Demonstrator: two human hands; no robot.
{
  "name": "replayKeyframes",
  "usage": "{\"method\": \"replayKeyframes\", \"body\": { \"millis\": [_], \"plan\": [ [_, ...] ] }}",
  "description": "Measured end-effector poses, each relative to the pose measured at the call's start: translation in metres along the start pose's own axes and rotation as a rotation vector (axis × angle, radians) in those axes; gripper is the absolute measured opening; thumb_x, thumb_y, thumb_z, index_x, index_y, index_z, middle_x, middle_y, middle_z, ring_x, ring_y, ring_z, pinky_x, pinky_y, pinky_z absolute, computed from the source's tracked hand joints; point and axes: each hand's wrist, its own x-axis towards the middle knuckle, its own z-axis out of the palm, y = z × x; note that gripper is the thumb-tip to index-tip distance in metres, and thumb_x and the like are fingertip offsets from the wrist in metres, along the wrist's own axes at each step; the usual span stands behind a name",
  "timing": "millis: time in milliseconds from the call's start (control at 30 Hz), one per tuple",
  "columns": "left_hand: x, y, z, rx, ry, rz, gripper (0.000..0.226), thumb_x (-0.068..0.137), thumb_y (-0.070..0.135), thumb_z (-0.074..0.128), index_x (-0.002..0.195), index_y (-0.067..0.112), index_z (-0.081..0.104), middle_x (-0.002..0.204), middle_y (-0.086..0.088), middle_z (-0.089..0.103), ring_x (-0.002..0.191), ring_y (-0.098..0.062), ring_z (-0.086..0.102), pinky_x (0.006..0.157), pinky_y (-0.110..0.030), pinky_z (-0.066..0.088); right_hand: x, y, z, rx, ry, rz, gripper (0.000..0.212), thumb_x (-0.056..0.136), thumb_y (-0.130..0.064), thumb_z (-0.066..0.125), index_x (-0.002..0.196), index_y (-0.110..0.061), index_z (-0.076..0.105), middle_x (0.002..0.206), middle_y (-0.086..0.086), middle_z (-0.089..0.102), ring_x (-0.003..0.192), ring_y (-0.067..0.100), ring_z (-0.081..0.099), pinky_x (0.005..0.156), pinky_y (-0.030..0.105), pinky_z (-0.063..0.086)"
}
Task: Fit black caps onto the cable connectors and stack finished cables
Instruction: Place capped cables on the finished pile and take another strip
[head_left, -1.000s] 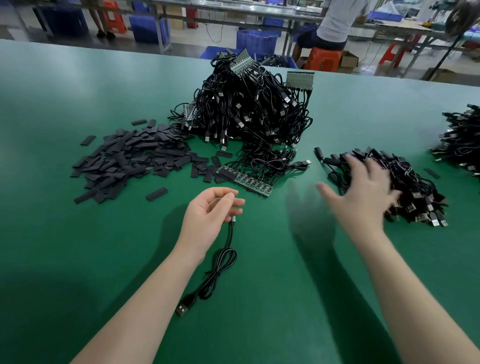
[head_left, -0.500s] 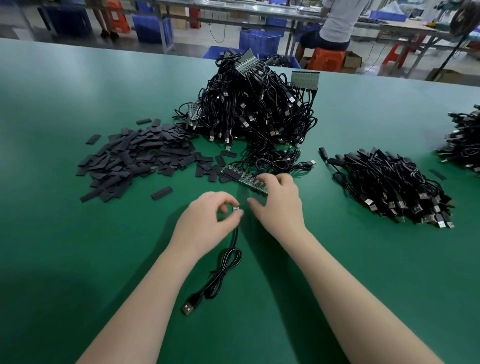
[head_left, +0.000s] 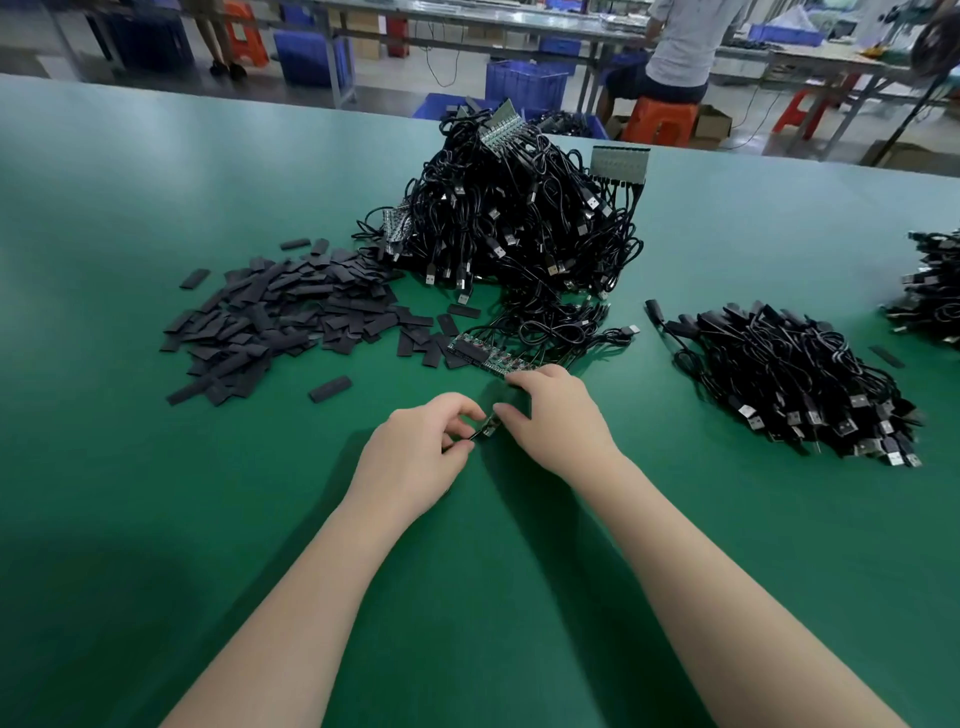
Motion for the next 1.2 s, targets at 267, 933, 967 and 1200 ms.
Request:
{"method": "replayKeyframes", "body": {
  "millis": [267, 933, 967, 1200],
  "plan": [
    [-0.001, 0.006, -0.002, 0.071, 0.143, 0.112, 0.031, 0.089, 0.015, 0.064, 0.106, 0.039, 0.060, 0.091, 0.025, 0.066, 0.088, 0.003, 0.059, 0.070, -0.023, 0.049, -0.029, 0.006, 0.010, 0.555, 0.175, 0.083, 0.007, 0.090, -0.028, 0.070, 0.085, -0.031, 0.074, 0.073, -0.018, 0.069, 0.072, -0.004, 0.062, 0.065, 0.006, 0.042],
    [0.012, -0.031, -0.038, 0.284, 0.452, -0.150, 0.017, 0.096, 0.019, 0.059, 0.107, 0.017, 0.071, 0.104, -0.005, 0.067, 0.089, -0.023, 0.061, 0.070, -0.036, 0.049, -0.059, 0.013, 0.018, 0.954, 0.242, 0.127, 0.013, 0.086, -0.019, 0.076, 0.080, -0.030, 0.073, 0.077, -0.003, 0.072, 0.069, 0.010, 0.063, 0.067, 0.022, 0.051],
    [0.009, -0.021, -0.033, 0.233, 0.463, -0.084, 0.016, 0.094, 0.019, 0.061, 0.105, 0.017, 0.072, 0.102, -0.003, 0.068, 0.088, -0.019, 0.060, 0.072, -0.033, 0.048, -0.059, 0.013, 0.019, 0.950, 0.243, 0.125, 0.013, 0.086, -0.019, 0.076, 0.080, -0.031, 0.073, 0.076, -0.005, 0.072, 0.069, 0.008, 0.062, 0.066, 0.021, 0.051],
    [-0.011, 0.030, 0.020, -0.052, 0.192, 0.226, 0.004, 0.093, 0.028, 0.062, 0.097, 0.026, 0.062, 0.096, 0.014, 0.063, 0.091, -0.005, 0.057, 0.080, -0.030, 0.048, -0.057, 0.015, 0.021, 0.924, 0.277, 0.092, 0.021, 0.088, -0.012, 0.070, 0.082, -0.032, 0.072, 0.078, -0.009, 0.074, 0.071, 0.009, 0.066, 0.065, 0.018, 0.051]
  ]
}}
